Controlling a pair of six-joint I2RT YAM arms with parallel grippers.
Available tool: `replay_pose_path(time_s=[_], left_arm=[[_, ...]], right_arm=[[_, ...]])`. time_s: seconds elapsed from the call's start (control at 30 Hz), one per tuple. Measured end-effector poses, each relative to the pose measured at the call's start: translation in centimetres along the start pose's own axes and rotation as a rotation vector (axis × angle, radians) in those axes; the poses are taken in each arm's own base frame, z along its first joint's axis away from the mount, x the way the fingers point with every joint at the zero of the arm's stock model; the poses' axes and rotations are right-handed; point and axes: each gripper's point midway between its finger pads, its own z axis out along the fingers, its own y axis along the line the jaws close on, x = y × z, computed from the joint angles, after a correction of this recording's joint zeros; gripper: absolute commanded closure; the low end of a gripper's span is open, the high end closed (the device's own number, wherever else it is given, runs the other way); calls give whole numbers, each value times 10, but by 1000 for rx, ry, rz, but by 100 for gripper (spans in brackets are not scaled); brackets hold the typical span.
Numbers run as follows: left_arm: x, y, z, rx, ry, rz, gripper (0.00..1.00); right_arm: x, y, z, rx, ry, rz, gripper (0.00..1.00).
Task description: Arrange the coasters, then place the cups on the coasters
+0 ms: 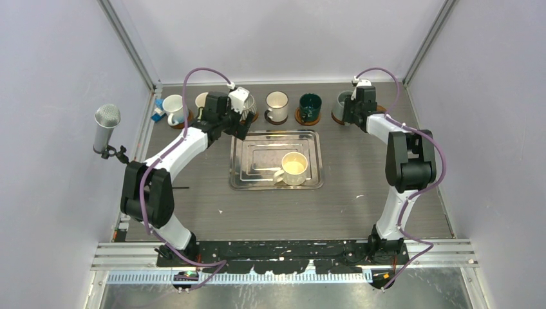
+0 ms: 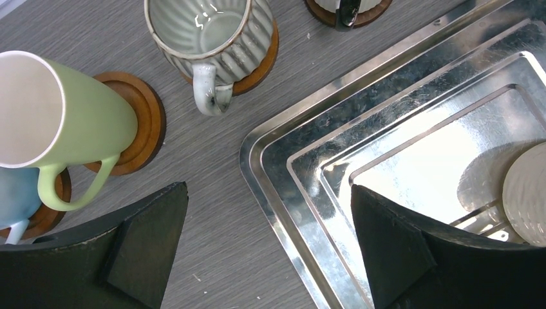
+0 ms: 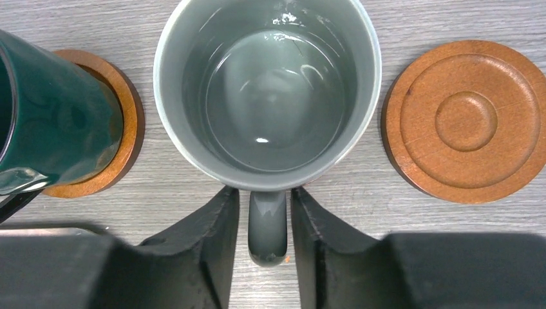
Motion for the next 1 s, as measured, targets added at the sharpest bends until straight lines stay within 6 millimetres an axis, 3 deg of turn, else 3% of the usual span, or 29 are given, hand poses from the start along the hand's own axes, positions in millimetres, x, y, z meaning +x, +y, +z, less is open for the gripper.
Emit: replay_pose_path(time_s=[0.37, 0.57, 1.0], left_arm=[[2, 0, 0, 1, 7, 0, 0], [2, -1, 1, 2, 9, 0, 0], [4, -1, 3, 6, 15, 0, 0]], right_arm=[[9, 2, -11, -8, 56, 20, 54], [8, 12, -22, -43, 72, 42, 53], [9, 34, -27, -90, 96, 54, 52]])
